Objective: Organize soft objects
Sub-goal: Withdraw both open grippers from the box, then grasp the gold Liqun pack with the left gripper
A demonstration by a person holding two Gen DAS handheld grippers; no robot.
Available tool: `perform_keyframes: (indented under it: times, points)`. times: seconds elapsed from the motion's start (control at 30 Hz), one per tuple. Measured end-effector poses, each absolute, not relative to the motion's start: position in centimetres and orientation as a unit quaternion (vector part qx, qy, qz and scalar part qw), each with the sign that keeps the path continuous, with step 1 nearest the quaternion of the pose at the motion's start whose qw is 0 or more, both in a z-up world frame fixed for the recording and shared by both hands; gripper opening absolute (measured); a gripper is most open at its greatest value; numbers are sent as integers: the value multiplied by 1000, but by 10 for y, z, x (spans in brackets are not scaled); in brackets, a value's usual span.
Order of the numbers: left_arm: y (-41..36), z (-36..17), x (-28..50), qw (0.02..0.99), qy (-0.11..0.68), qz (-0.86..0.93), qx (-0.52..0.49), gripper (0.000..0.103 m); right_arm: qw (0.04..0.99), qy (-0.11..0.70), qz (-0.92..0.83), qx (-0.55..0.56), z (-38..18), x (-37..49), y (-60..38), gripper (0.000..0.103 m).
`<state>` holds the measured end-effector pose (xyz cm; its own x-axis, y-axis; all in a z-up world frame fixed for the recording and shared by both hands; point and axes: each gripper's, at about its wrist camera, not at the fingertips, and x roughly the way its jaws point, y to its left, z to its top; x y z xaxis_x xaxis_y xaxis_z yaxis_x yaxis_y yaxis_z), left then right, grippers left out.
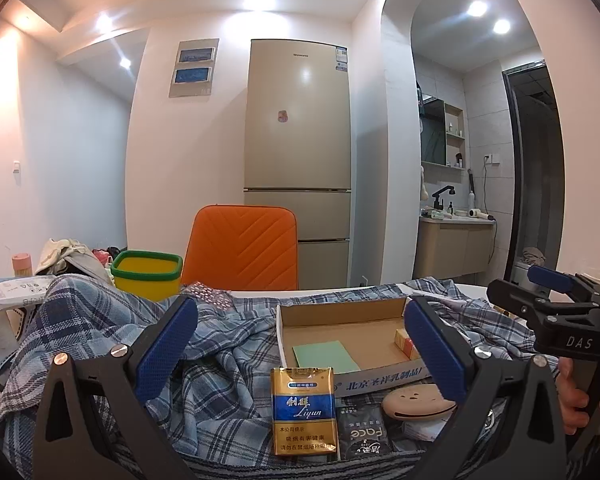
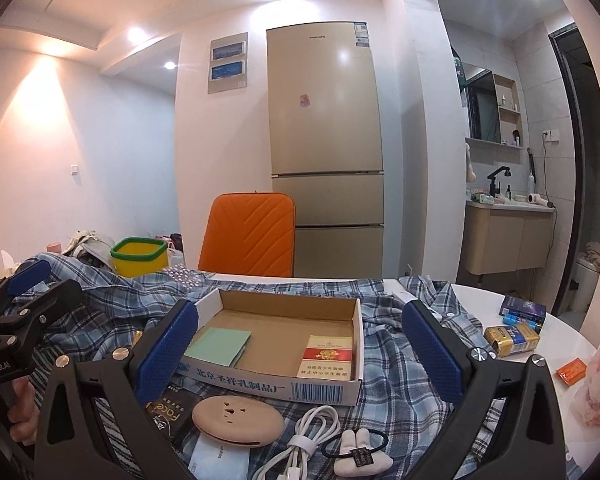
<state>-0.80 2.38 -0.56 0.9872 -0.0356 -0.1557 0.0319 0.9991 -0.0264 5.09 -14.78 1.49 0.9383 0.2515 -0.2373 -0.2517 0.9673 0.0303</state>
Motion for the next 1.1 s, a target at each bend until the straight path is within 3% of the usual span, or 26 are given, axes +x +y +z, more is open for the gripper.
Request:
perform_keyframes:
  times: [0.23,0.53,0.8,1.1]
  points:
    - [33,-12,11,991,126,-13,-34,103,973,163,163,-17,9,66,-135,103]
    - [35,-23,32,982,184,0,-40,103,929,288,225,-58,-18,104,-104,103]
    - [34,-26,39,979,200,-3,-34,103,881,390,255,-80,-50,130,-84,97]
    - [33,-44,64,959,279,-23,-39,103,851,451,261,-71,-70,144,-82,88]
